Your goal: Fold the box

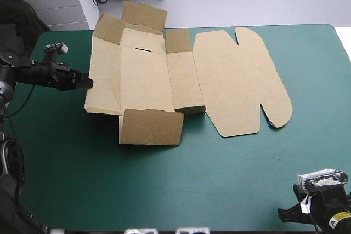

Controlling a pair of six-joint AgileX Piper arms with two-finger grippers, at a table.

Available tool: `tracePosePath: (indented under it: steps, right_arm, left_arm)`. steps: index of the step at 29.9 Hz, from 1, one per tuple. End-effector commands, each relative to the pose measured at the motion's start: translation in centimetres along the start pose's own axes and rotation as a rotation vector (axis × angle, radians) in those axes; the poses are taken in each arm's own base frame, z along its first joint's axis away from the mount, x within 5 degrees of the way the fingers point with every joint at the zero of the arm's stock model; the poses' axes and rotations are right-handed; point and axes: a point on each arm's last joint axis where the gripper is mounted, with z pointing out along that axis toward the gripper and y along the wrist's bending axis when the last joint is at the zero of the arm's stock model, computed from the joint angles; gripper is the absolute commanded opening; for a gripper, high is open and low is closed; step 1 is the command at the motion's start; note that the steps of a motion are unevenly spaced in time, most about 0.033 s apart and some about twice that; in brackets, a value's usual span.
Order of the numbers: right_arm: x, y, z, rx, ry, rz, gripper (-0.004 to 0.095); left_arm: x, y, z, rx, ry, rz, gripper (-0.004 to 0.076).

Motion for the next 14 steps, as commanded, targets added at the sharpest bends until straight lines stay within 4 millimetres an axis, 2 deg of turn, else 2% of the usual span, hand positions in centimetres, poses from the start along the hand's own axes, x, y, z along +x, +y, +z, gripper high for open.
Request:
tracePosePath:
  steps: [1, 4, 6, 14]
  right_arm:
    - [-1.1, -0.1, -0.4, 0.008, -0.065, -0.004, 0.0089]
    - [-1.1, -0.1, -0.4, 0.008, -0.065, -0.004, 0.0089]
    - [-1.1, -0.1, -0.4, 0.008, -0.065, -0.004, 0.0089]
    - [-1.1, -0.1, -0.4, 0.008, -0.065, -0.004, 0.0089]
  left_arm:
    - [-0.6, -2.6, -1.3, 0.091, -0.014, 0.030, 0.0200]
    - [-0.7, -2.7, -0.8, 0.106, -0.009, 0.021, 0.0428]
    - [-0.8, -3.1, -0.4, 0.128, -0.011, 0.017, 0.0516]
    - [-1.3, -5.0, 0.8, 0.195, -0.011, 0.041, 0.0526]
